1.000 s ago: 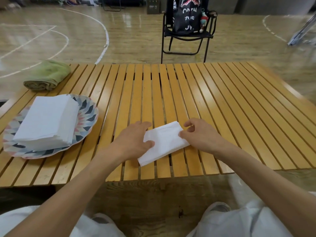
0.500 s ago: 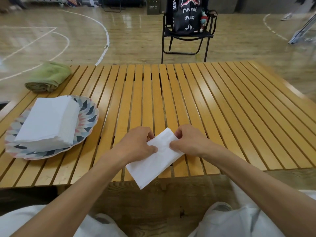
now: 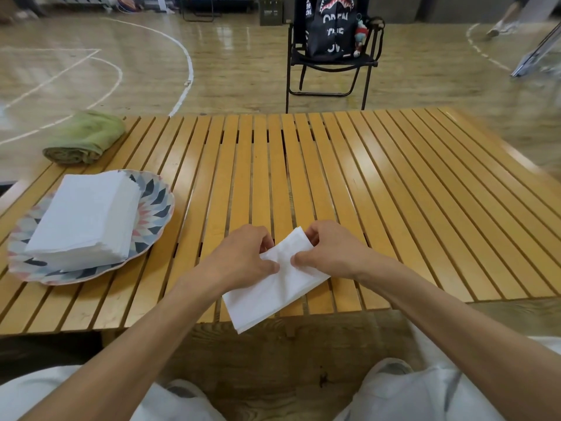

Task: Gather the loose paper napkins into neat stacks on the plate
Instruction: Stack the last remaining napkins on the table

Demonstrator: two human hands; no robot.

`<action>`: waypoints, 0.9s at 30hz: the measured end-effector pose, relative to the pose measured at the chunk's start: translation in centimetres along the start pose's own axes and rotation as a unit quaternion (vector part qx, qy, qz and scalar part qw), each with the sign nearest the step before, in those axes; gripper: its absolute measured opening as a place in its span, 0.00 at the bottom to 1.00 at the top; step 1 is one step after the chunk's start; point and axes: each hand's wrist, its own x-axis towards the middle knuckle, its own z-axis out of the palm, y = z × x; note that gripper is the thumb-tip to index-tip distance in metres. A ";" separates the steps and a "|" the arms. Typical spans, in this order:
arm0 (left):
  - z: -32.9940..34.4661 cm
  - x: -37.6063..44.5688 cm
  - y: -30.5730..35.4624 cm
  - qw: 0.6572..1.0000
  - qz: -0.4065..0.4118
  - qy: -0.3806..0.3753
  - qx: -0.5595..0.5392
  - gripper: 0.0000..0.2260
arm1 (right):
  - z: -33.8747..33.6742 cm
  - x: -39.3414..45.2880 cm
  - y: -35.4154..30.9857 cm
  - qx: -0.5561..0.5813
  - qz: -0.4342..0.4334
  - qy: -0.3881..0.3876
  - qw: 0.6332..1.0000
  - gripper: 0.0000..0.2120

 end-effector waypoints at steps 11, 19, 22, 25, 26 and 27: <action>-2.2 -1.2 1.1 0.951 0.100 0.070 -0.286 0.09 | -2.9 -2.1 -1.6 0.223 -0.222 0.084 0.945 0.26; -2.4 -1.8 3.0 0.879 0.153 0.185 -0.411 0.13 | -2.0 -2.2 -2.4 0.327 -0.205 0.112 0.916 0.12; -1.0 -1.5 2.6 0.901 0.104 0.148 -0.394 0.14 | -1.2 -1.9 -1.8 0.310 -0.176 0.102 0.929 0.13; -0.5 -1.2 2.2 0.902 0.097 0.141 -0.395 0.15 | -1.1 -1.8 -1.5 0.322 -0.175 0.113 0.924 0.15; -0.4 -1.1 2.2 0.904 0.100 0.147 -0.389 0.15 | -1.1 -1.8 -1.5 0.323 -0.180 0.114 0.922 0.16; -0.4 -1.0 2.1 0.906 0.103 0.149 -0.382 0.15 | -1.0 -1.7 -1.6 0.318 -0.185 0.113 0.923 0.18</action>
